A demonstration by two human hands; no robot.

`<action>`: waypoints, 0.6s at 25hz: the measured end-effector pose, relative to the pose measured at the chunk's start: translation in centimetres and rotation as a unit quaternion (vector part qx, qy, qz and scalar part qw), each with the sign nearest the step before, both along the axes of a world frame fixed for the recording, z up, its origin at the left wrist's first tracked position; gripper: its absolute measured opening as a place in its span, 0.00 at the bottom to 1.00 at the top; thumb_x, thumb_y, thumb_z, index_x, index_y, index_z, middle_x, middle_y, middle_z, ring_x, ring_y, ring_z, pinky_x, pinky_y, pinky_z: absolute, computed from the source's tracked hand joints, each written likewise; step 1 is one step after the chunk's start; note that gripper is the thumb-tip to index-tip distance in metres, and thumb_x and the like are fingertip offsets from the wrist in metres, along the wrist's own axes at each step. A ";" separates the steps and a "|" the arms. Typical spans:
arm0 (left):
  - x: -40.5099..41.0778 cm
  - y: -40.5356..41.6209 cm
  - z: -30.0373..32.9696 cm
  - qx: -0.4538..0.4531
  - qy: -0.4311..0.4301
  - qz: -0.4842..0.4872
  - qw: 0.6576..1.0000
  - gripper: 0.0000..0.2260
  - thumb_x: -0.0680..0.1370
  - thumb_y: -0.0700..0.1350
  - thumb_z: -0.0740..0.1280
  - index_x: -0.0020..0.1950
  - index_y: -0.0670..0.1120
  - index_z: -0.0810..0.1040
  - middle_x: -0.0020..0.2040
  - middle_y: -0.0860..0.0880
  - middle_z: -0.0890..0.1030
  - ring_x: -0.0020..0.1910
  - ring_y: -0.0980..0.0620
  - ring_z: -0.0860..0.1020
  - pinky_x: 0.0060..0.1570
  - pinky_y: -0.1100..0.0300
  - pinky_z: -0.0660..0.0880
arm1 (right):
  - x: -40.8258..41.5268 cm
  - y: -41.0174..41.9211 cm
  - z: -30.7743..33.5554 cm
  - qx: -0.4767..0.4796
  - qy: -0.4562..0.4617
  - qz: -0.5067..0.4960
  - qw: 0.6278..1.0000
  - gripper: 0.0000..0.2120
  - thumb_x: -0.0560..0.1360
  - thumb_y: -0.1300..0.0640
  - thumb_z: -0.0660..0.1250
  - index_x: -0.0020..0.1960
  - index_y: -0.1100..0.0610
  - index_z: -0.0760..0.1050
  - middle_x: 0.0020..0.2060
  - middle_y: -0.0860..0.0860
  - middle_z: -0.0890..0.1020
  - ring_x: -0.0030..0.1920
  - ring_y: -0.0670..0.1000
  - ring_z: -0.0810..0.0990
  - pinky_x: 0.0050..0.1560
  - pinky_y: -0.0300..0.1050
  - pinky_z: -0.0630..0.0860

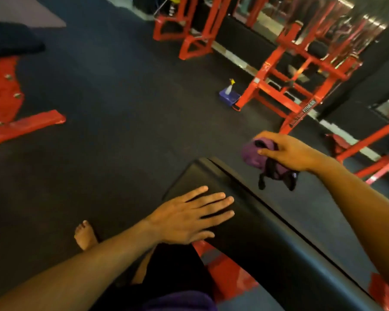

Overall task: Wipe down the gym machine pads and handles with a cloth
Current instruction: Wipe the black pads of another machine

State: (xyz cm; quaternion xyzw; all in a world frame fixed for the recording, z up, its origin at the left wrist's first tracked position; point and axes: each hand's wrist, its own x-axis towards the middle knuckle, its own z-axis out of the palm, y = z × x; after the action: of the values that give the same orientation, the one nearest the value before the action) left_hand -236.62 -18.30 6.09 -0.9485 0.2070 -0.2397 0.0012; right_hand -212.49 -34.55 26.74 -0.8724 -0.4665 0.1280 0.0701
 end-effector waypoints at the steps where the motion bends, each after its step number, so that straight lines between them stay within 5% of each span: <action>1: 0.4 0.6 0.3 -0.018 -0.011 0.009 1.000 0.28 0.86 0.59 0.57 0.84 0.51 0.58 0.85 0.46 0.54 0.84 0.48 0.52 0.81 0.42 0.52 | 0.3 3.7 0.1 -0.021 0.005 0.031 0.999 0.12 0.79 0.56 0.70 0.63 0.52 0.77 0.55 0.45 0.81 0.55 0.48 0.80 0.64 0.50 0.74; 8: 2.3 2.1 -0.1 -0.066 -0.045 -0.010 0.997 0.28 0.86 0.60 0.56 0.84 0.50 0.59 0.84 0.45 0.56 0.84 0.47 0.52 0.80 0.42 0.54 | 5.3 18.7 -6.9 -0.209 0.002 0.127 0.970 0.14 0.76 0.55 0.72 0.61 0.48 0.77 0.54 0.48 0.82 0.54 0.54 0.80 0.60 0.53 0.75; 15: 2.6 2.1 -0.3 -0.094 -0.055 -0.026 0.994 0.27 0.87 0.56 0.53 0.84 0.50 0.57 0.85 0.46 0.54 0.84 0.47 0.50 0.82 0.44 0.48 | 5.6 20.5 -15.9 -0.391 0.158 -0.061 0.905 0.14 0.76 0.48 0.70 0.61 0.48 0.78 0.50 0.52 0.83 0.49 0.56 0.82 0.47 0.49 0.78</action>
State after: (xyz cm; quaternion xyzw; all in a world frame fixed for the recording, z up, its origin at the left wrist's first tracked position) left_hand -233.98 -16.20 5.76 -0.9241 0.2082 -0.3097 -0.0825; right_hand -206.86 -14.06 10.86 -0.8247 -0.3080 0.4318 -0.1962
